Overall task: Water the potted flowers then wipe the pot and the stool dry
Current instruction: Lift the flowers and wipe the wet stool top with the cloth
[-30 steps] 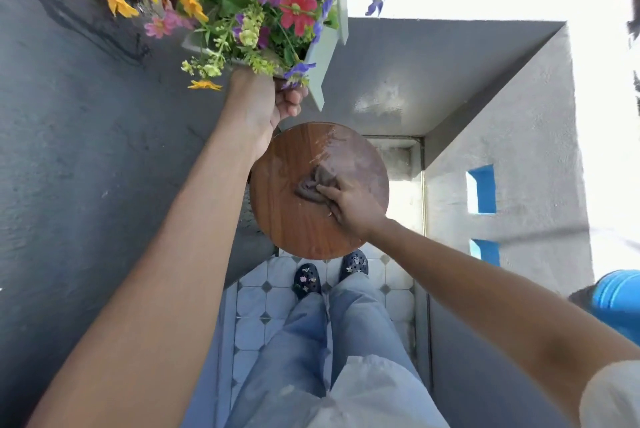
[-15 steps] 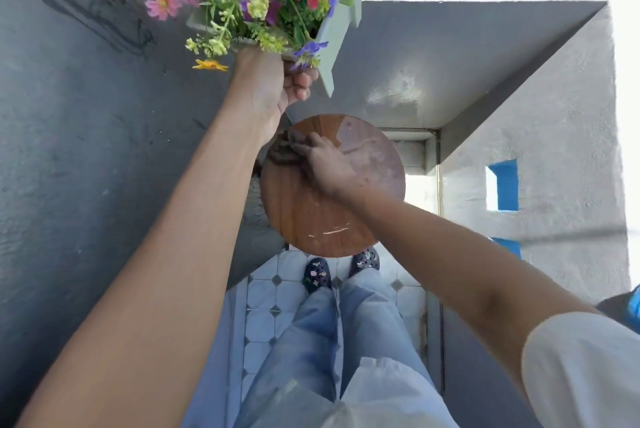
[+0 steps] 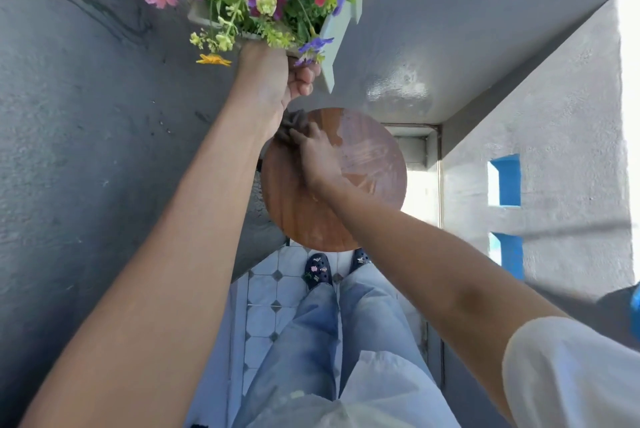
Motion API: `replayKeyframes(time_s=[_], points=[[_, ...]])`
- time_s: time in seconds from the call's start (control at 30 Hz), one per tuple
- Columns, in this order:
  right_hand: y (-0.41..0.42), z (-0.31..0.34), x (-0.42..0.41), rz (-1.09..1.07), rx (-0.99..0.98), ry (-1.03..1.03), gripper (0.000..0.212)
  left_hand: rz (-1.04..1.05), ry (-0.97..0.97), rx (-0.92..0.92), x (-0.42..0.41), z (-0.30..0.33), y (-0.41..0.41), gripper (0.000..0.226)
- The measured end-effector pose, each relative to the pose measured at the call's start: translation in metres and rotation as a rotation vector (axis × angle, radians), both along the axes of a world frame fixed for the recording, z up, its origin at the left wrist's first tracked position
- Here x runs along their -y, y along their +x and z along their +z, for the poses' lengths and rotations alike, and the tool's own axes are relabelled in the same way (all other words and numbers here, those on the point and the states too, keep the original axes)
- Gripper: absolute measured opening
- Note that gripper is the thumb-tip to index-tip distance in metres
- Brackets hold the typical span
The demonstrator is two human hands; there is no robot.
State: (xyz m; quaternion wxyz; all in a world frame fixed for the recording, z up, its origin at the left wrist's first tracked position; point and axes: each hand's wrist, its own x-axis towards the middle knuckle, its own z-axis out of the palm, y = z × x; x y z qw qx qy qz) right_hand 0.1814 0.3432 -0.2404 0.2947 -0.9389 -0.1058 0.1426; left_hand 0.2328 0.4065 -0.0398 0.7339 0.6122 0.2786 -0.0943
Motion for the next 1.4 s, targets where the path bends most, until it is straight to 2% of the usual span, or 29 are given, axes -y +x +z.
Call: replayKeyframes(time_s=[0.17, 0.23, 0.33, 0.4, 0.53, 0.6, 0.77, 0.87, 0.97, 1.07, 1.23, 1.4], points=[[-0.072, -0.002, -0.051, 0.138, -0.066, 0.018, 0.051, -0.024, -0.002, -0.004, 0.005, 0.001, -0.007, 0.042], [-0.097, -0.005, -0.042, 0.196, -0.06, 0.034, 0.054, -0.019, 0.007, -0.007, 0.008, 0.002, -0.011, 0.043], [-0.111, -0.007, 0.004, 0.246, 0.004, 0.043, 0.047, -0.019, 0.01, -0.019, 0.008, 0.0, -0.015, 0.044], [-0.097, -0.006, 0.049, 0.184, 0.043, 0.016, 0.049, -0.021, 0.0, -0.025, 0.007, -0.001, -0.018, 0.044], [-0.037, -0.005, 0.136, -0.259, 0.055, -0.064, 0.042, -0.011, 0.007, -0.012, 0.007, 0.0, -0.026, 0.041], [-0.018, -0.006, 0.149, -0.344, 0.043, -0.092, 0.041, -0.013, 0.022, -0.005, 0.006, 0.0, -0.029, 0.04], [-0.025, 0.002, 0.105, -0.327, 0.062, -0.059, 0.04, -0.028, 0.058, -0.002, 0.005, -0.001, -0.039, 0.041], [-0.047, 0.006, 0.051, -0.262, 0.0, 0.043, 0.037, -0.037, 0.071, -0.003, 0.007, 0.0, -0.044, 0.039], [-0.086, 0.006, -0.001, -0.144, -0.041, 0.034, 0.044, -0.046, 0.055, -0.014, 0.009, -0.001, -0.05, 0.039], [-0.135, 0.006, -0.02, -0.003, -0.066, 0.022, 0.05, -0.051, 0.044, -0.013, 0.011, -0.002, -0.056, 0.037], [-0.171, -0.009, 0.045, -0.005, -0.013, 0.061, 0.045, -0.065, 0.016, -0.013, 0.008, -0.004, -0.061, 0.035], [-0.105, -0.011, 0.138, -0.338, 0.025, 0.014, 0.042, -0.052, 0.019, -0.015, 0.002, -0.007, -0.058, 0.037]])
